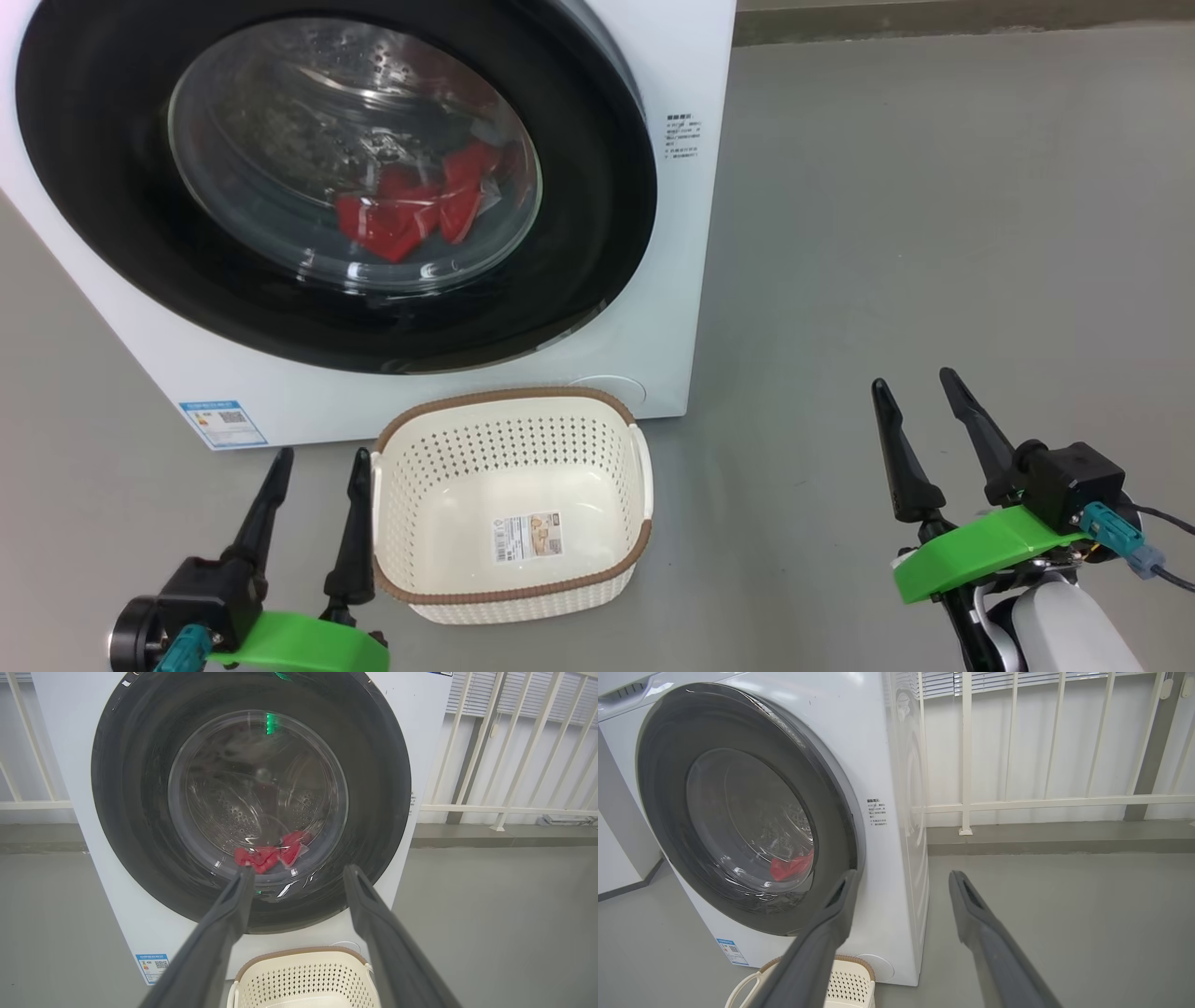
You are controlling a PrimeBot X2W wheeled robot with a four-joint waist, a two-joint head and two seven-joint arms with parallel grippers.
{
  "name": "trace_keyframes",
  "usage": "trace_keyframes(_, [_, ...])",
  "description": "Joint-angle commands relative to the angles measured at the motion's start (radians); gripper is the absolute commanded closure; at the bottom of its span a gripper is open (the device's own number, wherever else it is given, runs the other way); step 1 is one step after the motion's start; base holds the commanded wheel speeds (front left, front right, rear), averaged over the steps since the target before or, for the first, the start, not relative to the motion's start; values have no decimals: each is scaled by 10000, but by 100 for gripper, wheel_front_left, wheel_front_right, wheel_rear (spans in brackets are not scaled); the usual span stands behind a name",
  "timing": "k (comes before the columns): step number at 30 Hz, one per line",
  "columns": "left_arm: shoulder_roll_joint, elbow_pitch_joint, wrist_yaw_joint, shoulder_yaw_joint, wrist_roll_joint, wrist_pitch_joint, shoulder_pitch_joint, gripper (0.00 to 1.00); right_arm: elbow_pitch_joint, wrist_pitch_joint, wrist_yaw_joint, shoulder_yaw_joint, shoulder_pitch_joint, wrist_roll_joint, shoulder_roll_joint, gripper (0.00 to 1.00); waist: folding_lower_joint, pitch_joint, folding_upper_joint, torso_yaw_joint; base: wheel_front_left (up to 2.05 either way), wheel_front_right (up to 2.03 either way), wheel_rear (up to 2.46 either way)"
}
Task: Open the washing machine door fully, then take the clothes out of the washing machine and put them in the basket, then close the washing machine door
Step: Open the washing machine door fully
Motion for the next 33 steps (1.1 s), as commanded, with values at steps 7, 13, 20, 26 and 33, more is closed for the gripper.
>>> trace_keyframes(7, [173,-328,12,269,42,-120,-530,0,-275,-65,-9,198,-532,114,-74,100,0,215,0,114,0,0,0])
trace_keyframes(13, [173,-755,72,240,180,-120,-609,0,-345,-65,-9,234,-815,1114,-74,100,0,482,0,177,0,0,0])
trace_keyframes(20, [173,-1116,182,72,215,-120,-847,0,-450,-65,-9,279,-1463,3088,-74,100,0,1047,0,309,0,0,0])
trace_keyframes(26, [173,-1476,281,-130,137,-120,-1105,0,-392,53,-9,858,-2201,5940,-526,100,0,1579,0,470,0,0,0])
trace_keyframes(33, [173,-1816,374,-325,73,-120,-1282,0,-950,710,-9,1230,-3197,8993,-1415,100,0,2254,0,654,0,0,0])
